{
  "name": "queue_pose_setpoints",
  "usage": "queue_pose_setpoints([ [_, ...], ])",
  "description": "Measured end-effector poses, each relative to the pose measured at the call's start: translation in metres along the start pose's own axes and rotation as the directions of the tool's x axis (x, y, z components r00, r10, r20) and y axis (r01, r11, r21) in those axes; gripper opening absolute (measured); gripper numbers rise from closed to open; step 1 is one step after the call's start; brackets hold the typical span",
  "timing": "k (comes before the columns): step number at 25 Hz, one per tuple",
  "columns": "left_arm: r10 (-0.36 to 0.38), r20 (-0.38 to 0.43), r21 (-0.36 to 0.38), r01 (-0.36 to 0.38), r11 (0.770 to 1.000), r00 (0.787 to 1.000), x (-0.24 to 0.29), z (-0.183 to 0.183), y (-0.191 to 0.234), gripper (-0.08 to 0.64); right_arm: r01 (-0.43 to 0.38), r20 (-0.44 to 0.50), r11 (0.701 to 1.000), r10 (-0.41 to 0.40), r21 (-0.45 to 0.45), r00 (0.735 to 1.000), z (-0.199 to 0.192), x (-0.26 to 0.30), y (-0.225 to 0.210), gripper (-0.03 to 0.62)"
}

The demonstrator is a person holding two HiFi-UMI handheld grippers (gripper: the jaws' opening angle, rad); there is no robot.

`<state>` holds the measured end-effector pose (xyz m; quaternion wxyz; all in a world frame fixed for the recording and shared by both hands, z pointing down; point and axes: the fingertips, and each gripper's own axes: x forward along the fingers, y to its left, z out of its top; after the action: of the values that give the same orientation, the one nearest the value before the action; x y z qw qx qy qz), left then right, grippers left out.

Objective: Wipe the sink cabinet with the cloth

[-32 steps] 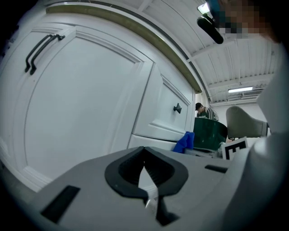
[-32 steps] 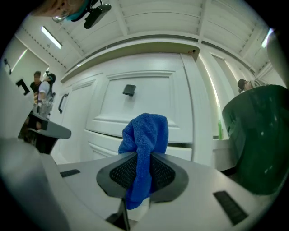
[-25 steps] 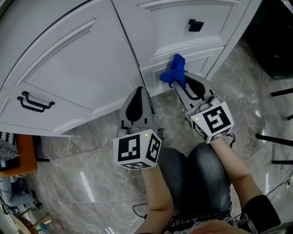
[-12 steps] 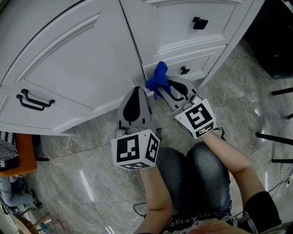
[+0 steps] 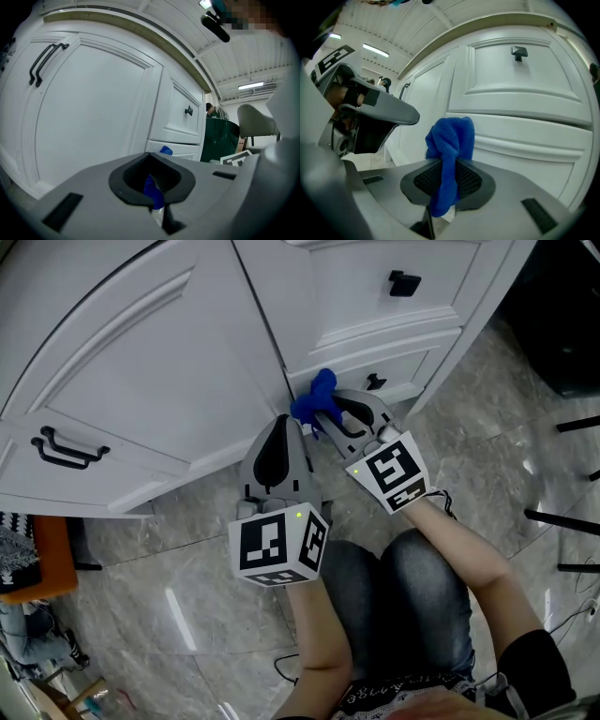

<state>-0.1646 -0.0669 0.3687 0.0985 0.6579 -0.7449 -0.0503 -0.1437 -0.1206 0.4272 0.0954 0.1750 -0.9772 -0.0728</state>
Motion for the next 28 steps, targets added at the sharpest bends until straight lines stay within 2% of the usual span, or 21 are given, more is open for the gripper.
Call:
queue_pose_setpoints([
  [9,-0.005,-0.007,0.013,0.005,1.000,1.000,0.002,-0.001,-0.006,0.005,0.019,-0.004,1.000,-0.019,0.007,1.000,-0.004,-0.004,-0.008,0.080],
  [19,-0.014,-0.007,0.017,0.014,1.000,1.000,0.002,0.000,-0.010,0.005,0.083,-0.029,0.996,-0.084,-0.016,0.996,-0.011,-0.010,-0.024,0.080],
  [28,-0.015,-0.002,0.012,0.015,1.000,1.000,0.001,0.001,-0.009,0.005,0.127,-0.041,0.992,-0.127,0.002,0.991,-0.016,-0.016,-0.038,0.080],
])
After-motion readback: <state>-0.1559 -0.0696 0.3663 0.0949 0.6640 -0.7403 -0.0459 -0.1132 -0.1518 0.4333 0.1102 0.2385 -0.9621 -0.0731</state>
